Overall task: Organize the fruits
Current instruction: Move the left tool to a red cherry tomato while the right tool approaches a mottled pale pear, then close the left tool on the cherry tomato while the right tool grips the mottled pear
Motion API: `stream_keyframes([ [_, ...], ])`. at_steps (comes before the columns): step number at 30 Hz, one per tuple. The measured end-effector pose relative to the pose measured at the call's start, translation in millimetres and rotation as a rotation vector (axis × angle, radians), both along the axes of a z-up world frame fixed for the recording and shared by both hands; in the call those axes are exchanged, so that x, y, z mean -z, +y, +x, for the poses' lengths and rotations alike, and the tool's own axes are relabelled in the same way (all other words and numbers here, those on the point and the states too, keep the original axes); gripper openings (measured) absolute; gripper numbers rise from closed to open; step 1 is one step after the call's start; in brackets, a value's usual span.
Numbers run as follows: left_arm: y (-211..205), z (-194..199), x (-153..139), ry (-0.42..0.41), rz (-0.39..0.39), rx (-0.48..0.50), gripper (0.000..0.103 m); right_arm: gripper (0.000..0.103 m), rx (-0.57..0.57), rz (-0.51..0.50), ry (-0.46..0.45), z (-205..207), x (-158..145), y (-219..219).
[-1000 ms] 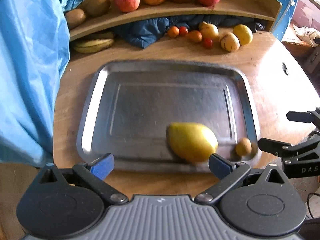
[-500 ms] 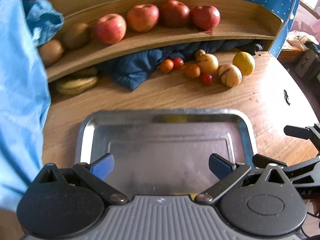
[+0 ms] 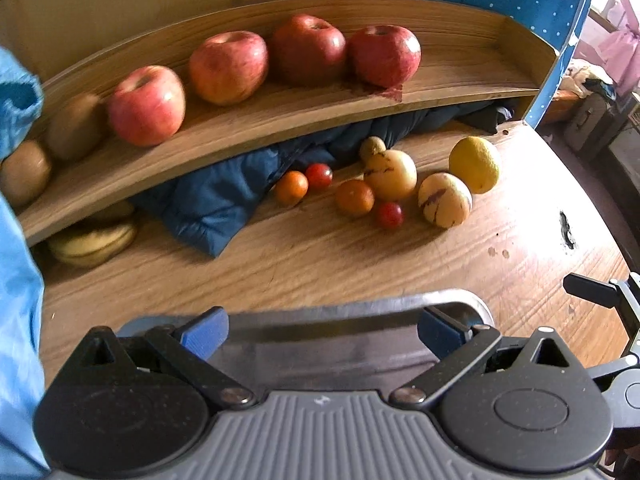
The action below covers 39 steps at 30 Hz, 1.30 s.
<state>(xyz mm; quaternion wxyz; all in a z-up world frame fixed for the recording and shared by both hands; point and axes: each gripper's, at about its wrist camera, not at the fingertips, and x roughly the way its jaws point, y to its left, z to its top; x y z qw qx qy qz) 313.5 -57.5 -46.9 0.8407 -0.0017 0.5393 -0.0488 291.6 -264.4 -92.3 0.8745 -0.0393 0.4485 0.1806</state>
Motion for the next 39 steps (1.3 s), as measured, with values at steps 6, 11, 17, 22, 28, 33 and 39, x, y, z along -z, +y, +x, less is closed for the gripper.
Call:
stream_keyframes([
  [6, -2.0, 20.2, 4.5, 0.007, -0.010, 0.025, 0.103, 0.102, 0.045, -0.020, -0.001, 13.7, 4.3, 1.3],
  [11, -1.6, 32.9, 9.0, 0.003, -0.037, -0.002, 0.103, 0.102, 0.076, -0.038, -0.005, 23.9, 5.9, -0.3],
  [17, -3.3, 47.6, 16.6, 0.025, -0.125, -0.082, 0.103, 0.102, 0.082, -0.062, -0.014, 32.0, 8.3, 0.4],
  [22, -12.3, 60.1, 26.8, 0.051, -0.212, -0.137, 0.103, 0.100, 0.071, -0.064, -0.022, 42.0, 14.5, 4.9],
  [28, -19.9, 69.1, 36.9, 0.056, -0.231, -0.186, 0.102, 0.098, 0.056, -0.061, -0.038, 55.2, 20.3, 9.6],
  [33, -19.2, 72.4, 43.3, 0.051, -0.219, -0.205, 0.102, 0.093, 0.036, -0.058, -0.050, 65.1, 24.4, 11.2],
  [39, -16.8, 74.7, 46.2, 0.042, -0.219, -0.219, 0.097, 0.087, 0.013, -0.055, -0.049, 74.5, 28.5, 12.4],
])
